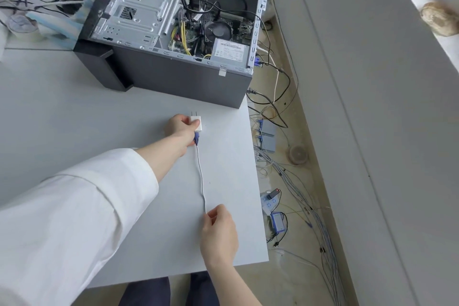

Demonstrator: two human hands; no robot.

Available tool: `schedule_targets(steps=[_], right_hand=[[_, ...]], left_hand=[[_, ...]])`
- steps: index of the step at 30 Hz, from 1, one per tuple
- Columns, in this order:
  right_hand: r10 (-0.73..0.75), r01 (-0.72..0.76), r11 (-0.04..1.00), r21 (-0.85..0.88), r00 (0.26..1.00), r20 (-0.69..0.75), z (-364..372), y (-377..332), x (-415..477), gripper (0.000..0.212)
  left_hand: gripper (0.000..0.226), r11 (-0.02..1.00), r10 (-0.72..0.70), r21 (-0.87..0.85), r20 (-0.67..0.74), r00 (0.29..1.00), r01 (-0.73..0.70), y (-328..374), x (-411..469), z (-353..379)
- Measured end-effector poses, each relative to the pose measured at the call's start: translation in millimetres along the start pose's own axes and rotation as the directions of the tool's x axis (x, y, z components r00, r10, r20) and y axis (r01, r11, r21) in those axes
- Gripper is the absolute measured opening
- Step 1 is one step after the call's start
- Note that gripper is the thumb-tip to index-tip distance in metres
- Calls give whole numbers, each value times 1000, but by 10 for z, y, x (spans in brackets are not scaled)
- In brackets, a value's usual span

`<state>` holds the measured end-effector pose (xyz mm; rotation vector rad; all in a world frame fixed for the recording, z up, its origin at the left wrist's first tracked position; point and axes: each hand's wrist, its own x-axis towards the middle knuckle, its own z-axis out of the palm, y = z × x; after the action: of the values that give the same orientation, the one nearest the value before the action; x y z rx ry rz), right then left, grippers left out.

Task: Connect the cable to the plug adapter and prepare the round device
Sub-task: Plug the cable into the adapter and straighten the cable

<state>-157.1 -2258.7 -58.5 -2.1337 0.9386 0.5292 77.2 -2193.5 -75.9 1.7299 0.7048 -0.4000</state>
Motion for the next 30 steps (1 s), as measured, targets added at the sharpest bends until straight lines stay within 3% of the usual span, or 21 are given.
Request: schedule_targets(steps=[6, 11, 16, 26, 30], right_hand=[[5, -5, 1000, -17, 1000, 1, 1, 0, 21, 9], [-1, 0, 998, -55, 1000, -13, -3, -26, 38, 14], [34, -33, 999, -15, 999, 16, -23, -17, 67, 7], [50, -36, 995, -94, 987, 151, -161, -107, 229, 12], [45, -21, 991, -134, 983, 177, -246, -177, 289, 17]], left_hand=[[26, 999, 4, 51, -47, 999, -1, 29, -35, 56], [12, 995, 13, 100, -83, 996, -5, -6, 66, 75], [39, 986, -9, 164, -107, 994, 27, -219, 452, 122], [40, 969, -49, 239, -76, 996, 65, 215, -106, -45], [46, 953, 6, 303, -38, 999, 6, 357, -201, -189]])
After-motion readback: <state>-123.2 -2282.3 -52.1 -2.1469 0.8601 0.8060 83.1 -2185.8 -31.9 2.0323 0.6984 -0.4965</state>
